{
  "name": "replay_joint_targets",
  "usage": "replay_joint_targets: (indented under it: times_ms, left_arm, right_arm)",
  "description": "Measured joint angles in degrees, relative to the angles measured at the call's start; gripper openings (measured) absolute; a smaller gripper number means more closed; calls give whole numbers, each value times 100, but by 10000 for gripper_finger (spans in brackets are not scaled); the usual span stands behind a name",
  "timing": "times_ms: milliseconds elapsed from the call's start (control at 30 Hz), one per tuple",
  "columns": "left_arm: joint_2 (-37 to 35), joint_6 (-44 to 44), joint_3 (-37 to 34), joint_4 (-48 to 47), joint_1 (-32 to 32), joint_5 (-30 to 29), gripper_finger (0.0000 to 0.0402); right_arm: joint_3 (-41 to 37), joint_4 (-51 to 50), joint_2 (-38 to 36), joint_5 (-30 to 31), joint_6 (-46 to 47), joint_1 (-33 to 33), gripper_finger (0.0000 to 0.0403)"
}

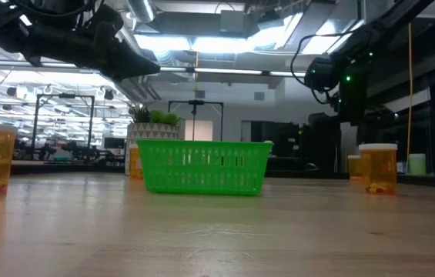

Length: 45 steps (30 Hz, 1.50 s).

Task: Pick and place pill bottles into a basket
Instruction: Put the orange medicine bottle into the green bin

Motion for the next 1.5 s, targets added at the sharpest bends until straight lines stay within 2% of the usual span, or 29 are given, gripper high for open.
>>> replay_joint_targets:
  times_ms: [233, 433, 667, 833, 933, 1200, 1500]
  left_arm:
    - [0, -60, 0, -93, 0, 2, 6]
    - [0, -122, 0, -103, 2, 2, 6]
    - [0, -153, 0, -101, 2, 48, 6]
    - [0, -170, 0, -102, 2, 50, 6]
    - [0, -170, 0, -114, 1, 50, 6]
    - [0, -218, 0, -138, 1, 48, 6]
    - [0, -257, 0, -94, 1, 48, 6]
  right_arm:
    - [-101, -329, 0, 511, 409, 135, 243]
    - [-487, -358, 0, 546, 742, 135, 243]
    - [-528, 462, 0, 534, 377, 124, 243]
    - [-569, 407, 0, 561, 522, -12, 243]
    - [-844, 670, 0, 545, 720, -38, 243]
    - [-1458, 1967, 0, 547, 551, -90, 243]
    - [-1534, 2296, 0, 595, 388, -237, 243]
